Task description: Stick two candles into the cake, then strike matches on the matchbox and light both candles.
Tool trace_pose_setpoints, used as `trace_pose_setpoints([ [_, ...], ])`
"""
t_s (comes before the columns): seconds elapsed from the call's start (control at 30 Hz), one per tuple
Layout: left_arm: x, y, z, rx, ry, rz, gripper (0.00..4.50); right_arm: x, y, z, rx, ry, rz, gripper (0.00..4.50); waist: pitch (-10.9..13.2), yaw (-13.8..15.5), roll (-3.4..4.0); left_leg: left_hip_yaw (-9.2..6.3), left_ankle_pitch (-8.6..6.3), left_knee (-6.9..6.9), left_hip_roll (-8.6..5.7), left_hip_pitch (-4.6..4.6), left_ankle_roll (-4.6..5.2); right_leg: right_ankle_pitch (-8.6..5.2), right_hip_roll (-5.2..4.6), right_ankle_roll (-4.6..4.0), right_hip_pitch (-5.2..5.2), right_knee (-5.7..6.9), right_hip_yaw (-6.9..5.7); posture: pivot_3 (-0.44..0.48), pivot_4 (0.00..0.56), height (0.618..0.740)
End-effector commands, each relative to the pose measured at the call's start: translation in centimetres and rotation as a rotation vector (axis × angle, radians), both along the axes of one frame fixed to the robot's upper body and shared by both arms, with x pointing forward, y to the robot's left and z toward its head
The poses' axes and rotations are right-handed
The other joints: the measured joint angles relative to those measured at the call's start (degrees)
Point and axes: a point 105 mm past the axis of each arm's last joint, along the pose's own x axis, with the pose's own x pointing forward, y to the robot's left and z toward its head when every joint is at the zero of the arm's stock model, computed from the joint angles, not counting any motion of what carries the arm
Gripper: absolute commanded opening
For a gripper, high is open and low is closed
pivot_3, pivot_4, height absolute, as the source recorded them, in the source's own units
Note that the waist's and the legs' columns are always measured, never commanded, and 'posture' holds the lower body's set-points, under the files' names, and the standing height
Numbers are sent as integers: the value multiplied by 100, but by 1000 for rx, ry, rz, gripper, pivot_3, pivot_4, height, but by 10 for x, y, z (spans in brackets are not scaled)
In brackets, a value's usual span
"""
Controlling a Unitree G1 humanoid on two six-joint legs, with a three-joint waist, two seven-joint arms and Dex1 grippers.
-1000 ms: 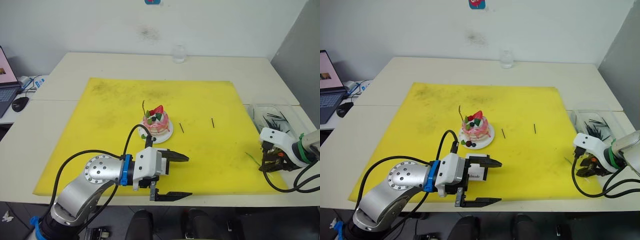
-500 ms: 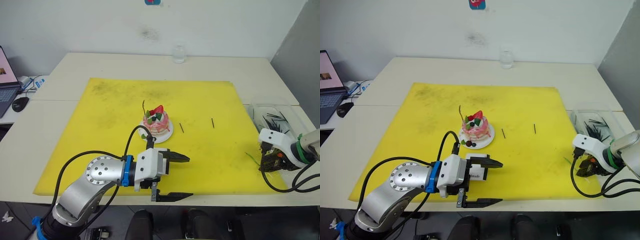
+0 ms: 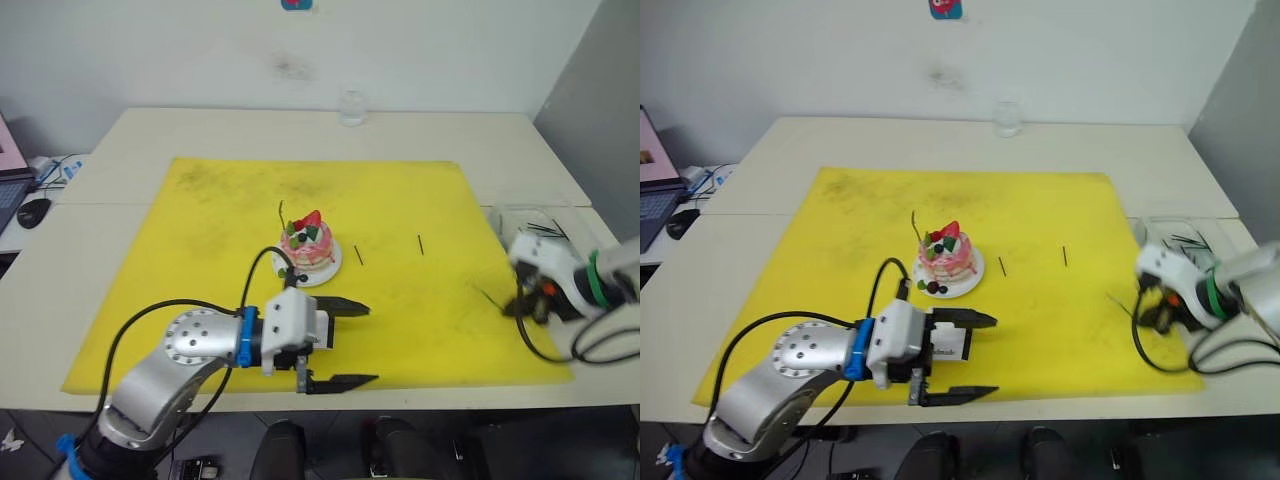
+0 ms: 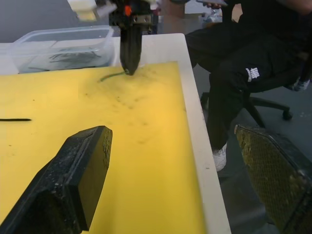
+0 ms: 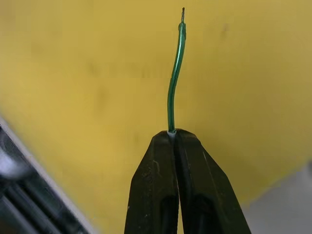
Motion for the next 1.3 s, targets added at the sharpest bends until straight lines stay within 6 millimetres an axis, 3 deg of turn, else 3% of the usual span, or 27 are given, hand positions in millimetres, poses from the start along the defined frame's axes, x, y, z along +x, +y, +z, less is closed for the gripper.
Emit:
trace_pose_setpoints([
  [0.03,1,17,17,-44,1,77,4500,17,37,41,172,-210,47,51,-2,-18,-9,-5,0,2,2,0,0,0,1,-1,1,3,-5,0,150,740],
  [0.13,7,35,24,-44,22,163,4500,26,76,59,340,-338,91,51,-1,-44,-11,-11,0,5,4,1,0,-1,4,-1,-1,15,-4,0,150,740],
  [0.27,23,71,37,-30,6,306,4500,45,123,66,560,-572,78,51,-1,-34,-10,-8,1,6,3,-3,-1,-2,3,-2,-8,28,-3,0,150,740],
  [0.5,40,98,44,-54,-16,437,4500,58,169,55,775,-788,46,51,-3,7,-13,4,1,10,-4,-10,-2,3,-1,8,-9,17,11,0,150,740],
  [0.7,38,97,39,-67,23,429,4500,57,200,32,871,-794,49,51,-3,-11,-13,4,1,7,-2,-6,-2,5,-2,9,-11,19,17,0,150,740],
  [0.97,32,84,40,-74,56,354,4500,56,222,9,913,-769,75,51,-3,-23,-13,0,1,7,7,-2,-2,2,-2,1,-12,36,4,0,150,740],
  [1.3,34,85,44,-57,51,347,4500,63,219,0,885,-809,54,51,-3,-25,-13,1,1,7,6,3,-2,2,-2,1,-12,41,11,0,150,740],
])
